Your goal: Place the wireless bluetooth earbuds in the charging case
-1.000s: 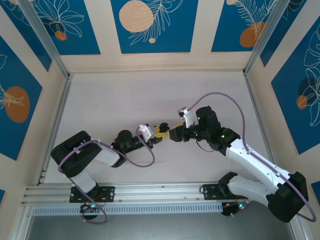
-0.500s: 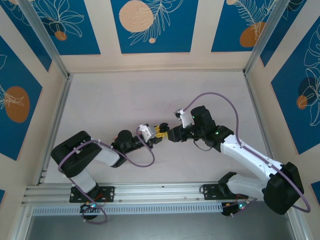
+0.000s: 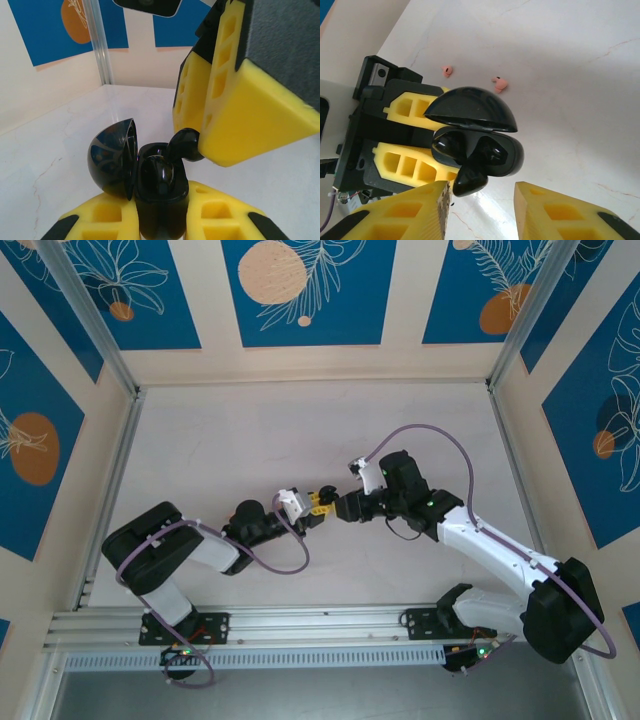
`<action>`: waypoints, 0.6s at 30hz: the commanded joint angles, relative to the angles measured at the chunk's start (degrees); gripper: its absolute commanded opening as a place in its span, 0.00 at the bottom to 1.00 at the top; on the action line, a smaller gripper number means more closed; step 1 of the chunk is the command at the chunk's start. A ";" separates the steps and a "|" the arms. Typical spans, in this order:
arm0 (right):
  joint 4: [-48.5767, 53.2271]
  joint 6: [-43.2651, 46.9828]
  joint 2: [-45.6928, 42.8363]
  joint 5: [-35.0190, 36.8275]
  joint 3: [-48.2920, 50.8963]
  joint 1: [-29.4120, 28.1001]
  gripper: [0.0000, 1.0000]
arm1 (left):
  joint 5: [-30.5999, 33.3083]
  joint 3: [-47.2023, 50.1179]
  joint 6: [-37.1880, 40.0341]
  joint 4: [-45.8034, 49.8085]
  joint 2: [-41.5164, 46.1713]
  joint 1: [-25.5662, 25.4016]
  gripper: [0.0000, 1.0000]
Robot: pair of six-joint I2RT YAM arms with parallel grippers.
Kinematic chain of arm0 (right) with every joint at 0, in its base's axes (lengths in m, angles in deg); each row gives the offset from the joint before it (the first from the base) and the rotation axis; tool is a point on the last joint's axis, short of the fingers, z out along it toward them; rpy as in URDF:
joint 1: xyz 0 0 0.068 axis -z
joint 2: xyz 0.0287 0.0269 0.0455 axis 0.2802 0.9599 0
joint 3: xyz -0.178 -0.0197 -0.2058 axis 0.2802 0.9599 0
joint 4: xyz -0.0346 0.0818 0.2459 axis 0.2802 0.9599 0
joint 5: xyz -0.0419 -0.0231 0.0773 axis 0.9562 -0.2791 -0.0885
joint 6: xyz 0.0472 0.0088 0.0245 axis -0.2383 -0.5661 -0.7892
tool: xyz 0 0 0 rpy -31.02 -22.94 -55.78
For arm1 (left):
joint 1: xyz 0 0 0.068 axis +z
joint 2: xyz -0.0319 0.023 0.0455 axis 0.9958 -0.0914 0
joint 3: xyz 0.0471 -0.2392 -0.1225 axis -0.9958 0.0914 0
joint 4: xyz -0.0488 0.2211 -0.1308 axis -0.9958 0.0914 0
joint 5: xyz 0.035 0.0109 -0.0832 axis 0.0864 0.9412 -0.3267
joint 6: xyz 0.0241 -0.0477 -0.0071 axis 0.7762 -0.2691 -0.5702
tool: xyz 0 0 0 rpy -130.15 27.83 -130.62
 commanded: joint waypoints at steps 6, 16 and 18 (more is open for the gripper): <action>0.04 -0.46 -0.21 0.96 0.11 1.23 0.39 | -0.62 0.38 0.99 -2.62 1.91 -0.48 0.16; -0.56 -0.60 -0.96 0.69 0.50 2.15 0.38 | -0.63 0.38 1.08 -2.58 2.06 -0.53 0.16; -0.69 -0.73 -1.14 0.59 0.64 2.33 0.38 | -0.63 0.47 1.10 -2.58 2.05 -0.56 0.16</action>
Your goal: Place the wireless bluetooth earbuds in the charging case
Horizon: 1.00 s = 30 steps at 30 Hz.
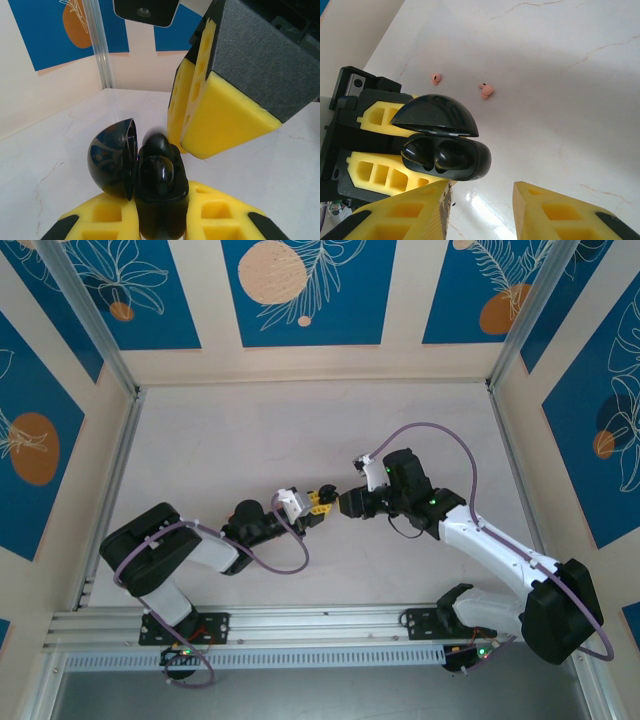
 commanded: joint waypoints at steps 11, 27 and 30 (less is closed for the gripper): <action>-2.32 -0.52 -6.92 -6.38 1.92 3.10 0.39 | -0.88 1.21 1.39 -2.49 1.88 -0.53 0.16; 8.30 -0.43 -1.06 -9.56 -7.79 0.60 0.30 | -1.93 1.52 1.66 -2.49 2.06 -0.54 0.16; 8.15 -0.15 0.80 -9.92 -8.91 -0.74 0.27 | -1.93 1.52 1.57 -2.49 2.11 -0.54 0.16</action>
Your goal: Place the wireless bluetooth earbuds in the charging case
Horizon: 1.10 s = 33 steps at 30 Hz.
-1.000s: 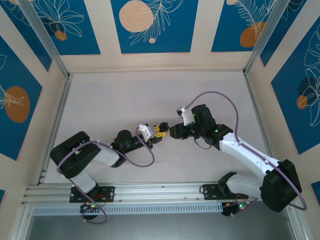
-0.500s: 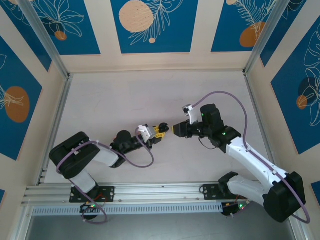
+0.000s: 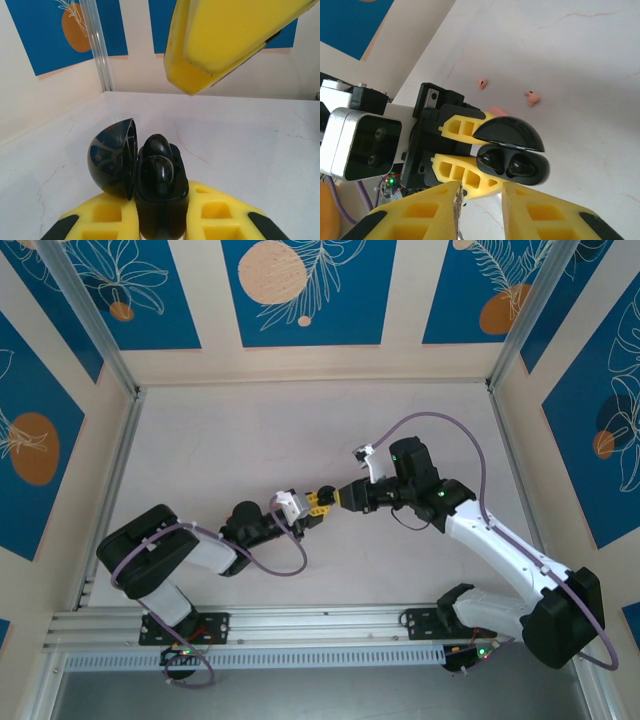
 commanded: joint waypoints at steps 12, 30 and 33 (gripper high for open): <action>0.91 1.22 6.24 -2.56 -3.90 -2.86 0.24 | -1.51 0.63 0.46 -2.16 1.21 -0.55 0.16; 1.14 2.67 8.55 -2.43 -5.05 -3.01 0.19 | -1.87 0.72 0.72 -2.12 1.59 -0.51 0.16; 1.58 4.09 6.28 -2.25 -4.94 -2.72 0.20 | -2.06 0.74 0.79 -2.16 1.67 -0.52 0.16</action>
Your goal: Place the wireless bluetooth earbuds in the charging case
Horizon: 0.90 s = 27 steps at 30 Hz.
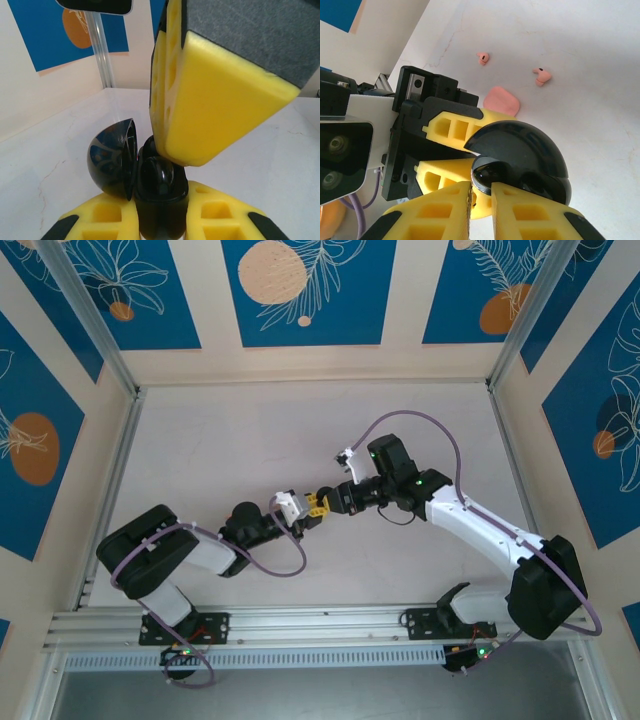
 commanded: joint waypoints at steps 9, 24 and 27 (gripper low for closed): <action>-3.25 7.75 -12.65 -3.65 4.07 6.67 0.31 | -7.90 0.02 -0.18 -2.32 2.18 -0.51 0.16; -12.67 7.71 -6.80 -32.61 6.82 17.12 0.49 | -16.01 -1.94 -4.77 -2.31 4.69 -0.53 0.17; -12.77 8.63 -5.63 -32.97 7.00 16.92 0.50 | -15.86 -2.27 -5.42 -2.32 5.27 -0.58 0.17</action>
